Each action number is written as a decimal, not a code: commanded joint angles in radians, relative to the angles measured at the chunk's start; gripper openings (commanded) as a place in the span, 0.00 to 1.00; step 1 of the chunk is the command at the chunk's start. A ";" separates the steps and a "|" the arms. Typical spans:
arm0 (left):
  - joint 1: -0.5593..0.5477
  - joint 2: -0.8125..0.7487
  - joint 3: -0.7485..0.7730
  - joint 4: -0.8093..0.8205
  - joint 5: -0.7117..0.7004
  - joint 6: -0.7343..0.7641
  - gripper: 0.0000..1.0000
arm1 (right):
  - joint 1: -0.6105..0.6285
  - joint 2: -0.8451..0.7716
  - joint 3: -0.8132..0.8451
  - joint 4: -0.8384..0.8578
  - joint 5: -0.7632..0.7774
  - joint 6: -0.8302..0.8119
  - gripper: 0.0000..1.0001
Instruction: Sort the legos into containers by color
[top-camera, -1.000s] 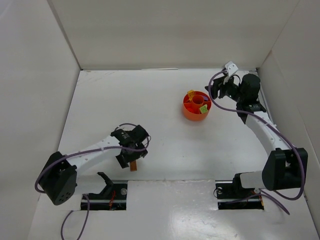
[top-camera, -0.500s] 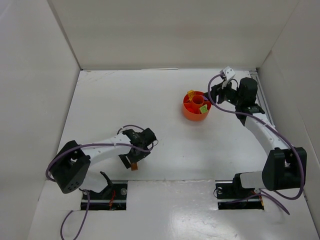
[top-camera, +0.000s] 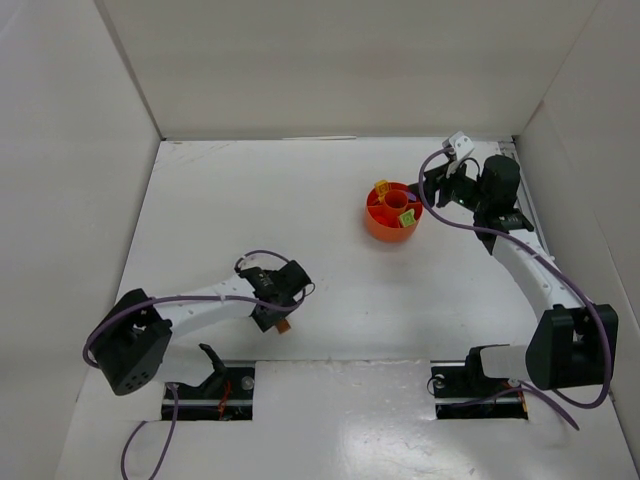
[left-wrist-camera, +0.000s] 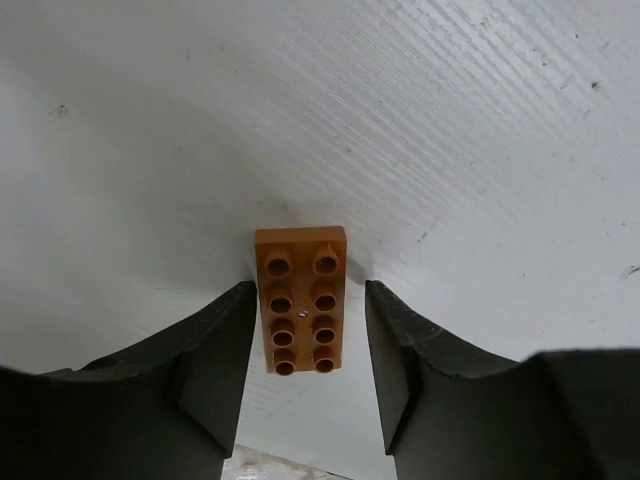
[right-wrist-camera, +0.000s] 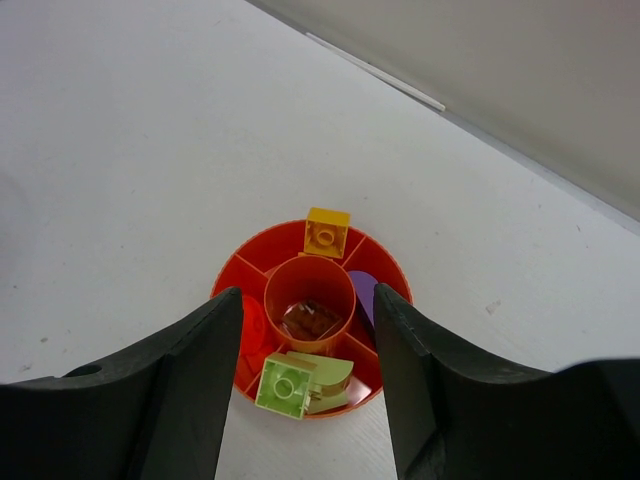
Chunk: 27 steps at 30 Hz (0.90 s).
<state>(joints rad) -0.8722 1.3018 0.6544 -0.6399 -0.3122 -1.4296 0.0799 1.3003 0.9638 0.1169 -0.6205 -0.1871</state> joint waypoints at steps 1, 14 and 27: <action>-0.013 0.021 -0.016 0.026 -0.027 -0.011 0.44 | -0.002 -0.027 0.000 0.017 -0.010 -0.003 0.60; -0.013 0.063 0.137 -0.005 -0.135 0.044 0.24 | -0.002 -0.148 -0.051 -0.002 0.013 0.006 0.60; -0.013 0.407 0.940 -0.022 -0.565 0.493 0.23 | -0.011 -0.401 -0.119 -0.265 0.543 0.113 1.00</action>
<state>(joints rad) -0.8818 1.6363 1.4445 -0.7151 -0.7395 -1.1652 0.0792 0.9234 0.8646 -0.0383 -0.2813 -0.1364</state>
